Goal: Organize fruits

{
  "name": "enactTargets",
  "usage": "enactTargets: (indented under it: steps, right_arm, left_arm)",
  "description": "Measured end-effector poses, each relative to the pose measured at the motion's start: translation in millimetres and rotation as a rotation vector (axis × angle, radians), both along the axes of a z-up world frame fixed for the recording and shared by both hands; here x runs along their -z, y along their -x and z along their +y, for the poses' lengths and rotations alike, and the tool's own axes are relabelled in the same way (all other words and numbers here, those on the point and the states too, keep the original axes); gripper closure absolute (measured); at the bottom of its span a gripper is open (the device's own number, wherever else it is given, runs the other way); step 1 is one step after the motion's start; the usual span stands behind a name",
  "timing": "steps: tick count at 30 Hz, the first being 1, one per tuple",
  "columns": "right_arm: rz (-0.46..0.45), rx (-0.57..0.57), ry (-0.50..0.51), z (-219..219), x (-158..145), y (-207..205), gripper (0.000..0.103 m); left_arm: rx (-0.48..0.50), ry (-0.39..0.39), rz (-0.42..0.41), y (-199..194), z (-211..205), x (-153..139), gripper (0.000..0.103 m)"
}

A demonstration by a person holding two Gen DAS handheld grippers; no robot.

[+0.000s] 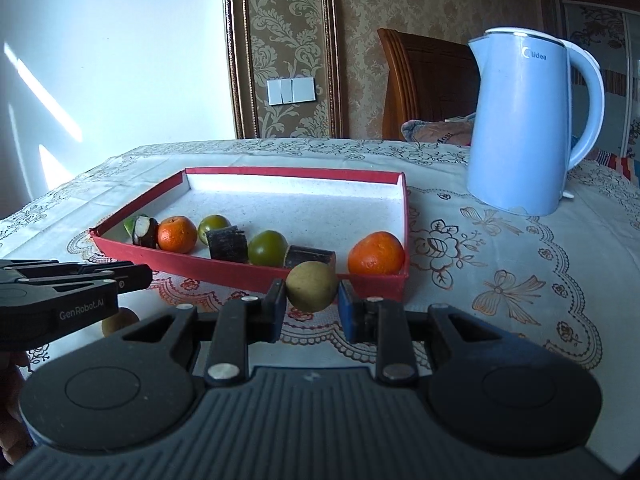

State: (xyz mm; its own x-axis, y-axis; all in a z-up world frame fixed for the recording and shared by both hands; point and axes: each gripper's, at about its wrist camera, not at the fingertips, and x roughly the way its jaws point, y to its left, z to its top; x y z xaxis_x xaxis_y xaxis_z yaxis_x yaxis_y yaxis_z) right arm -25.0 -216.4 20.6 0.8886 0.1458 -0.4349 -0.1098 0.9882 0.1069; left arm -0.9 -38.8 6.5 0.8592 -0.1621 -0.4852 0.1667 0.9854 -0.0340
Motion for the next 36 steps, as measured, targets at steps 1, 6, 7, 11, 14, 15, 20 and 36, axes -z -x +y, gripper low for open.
enactTargets:
  steps: [1, 6, 7, 11, 14, 15, 20, 36]
  right_arm:
    - [-0.009, -0.009, 0.004, 3, -3, 0, 0.077]
    - [-0.044, -0.044, 0.030, 15, -17, -2, 0.077]
    - [-0.049, -0.047, 0.034, 16, -20, -3, 0.077]
    - [-0.057, -0.054, 0.049, 19, -26, -8, 0.077]
    - [-0.055, -0.049, 0.059, 20, -28, -14, 0.077]
    - [-0.053, -0.048, 0.059, 19, -29, -17, 0.077]
    - [-0.037, -0.039, 0.067, 20, -29, -32, 0.077]
    - [-0.044, -0.021, 0.001, 3, -22, -32, 0.077]
  left_arm:
    - [-0.001, 0.003, -0.004, -1, 0, -2, 0.091]
    - [-0.018, 0.005, -0.031, -8, 0, -13, 0.091]
    - [-0.021, 0.009, -0.034, -10, 0, -16, 0.091]
    - [-0.039, 0.025, -0.051, -19, 0, -27, 0.091]
    - [-0.041, 0.026, -0.065, -27, -3, -33, 0.091]
    - [-0.042, 0.021, -0.071, -30, -5, -34, 0.091]
    - [-0.056, 0.000, -0.069, -48, -11, -31, 0.091]
    - [0.146, 0.065, 0.068, 18, 36, -16, 0.091]
